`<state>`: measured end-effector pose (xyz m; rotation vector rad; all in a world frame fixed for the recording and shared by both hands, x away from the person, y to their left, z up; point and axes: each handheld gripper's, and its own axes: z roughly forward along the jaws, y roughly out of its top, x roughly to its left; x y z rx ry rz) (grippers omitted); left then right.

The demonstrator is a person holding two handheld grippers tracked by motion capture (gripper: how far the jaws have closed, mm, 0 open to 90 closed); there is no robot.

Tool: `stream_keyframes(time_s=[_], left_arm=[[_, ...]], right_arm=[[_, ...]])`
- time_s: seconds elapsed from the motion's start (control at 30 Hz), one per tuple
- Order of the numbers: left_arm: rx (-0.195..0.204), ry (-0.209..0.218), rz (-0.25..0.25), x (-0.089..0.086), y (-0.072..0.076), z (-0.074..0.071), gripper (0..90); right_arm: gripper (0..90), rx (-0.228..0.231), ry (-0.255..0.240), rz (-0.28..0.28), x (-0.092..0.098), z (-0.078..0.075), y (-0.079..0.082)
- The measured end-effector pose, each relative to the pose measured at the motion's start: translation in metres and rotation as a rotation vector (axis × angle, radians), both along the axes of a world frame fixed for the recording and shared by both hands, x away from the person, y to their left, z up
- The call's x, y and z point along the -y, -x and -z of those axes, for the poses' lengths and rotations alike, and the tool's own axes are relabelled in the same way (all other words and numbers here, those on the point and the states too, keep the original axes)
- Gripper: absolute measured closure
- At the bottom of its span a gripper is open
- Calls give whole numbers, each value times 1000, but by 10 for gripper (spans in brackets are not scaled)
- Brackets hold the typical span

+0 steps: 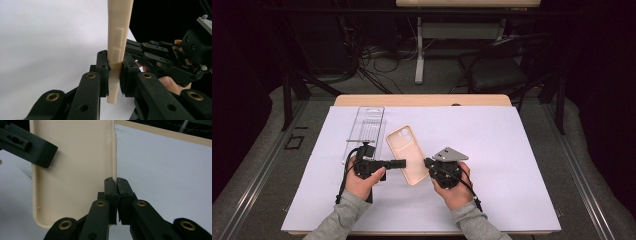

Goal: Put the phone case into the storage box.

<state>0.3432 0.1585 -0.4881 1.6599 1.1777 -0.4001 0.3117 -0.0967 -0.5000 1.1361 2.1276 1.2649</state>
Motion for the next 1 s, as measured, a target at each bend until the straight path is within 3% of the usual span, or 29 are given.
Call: stream_keyframes(time_s=[1.0], left_arm=[[3, 4, 7, -1, 0, 0, 803]], right_arm=[[875, 0, -4, -7, 0, 0, 0]])
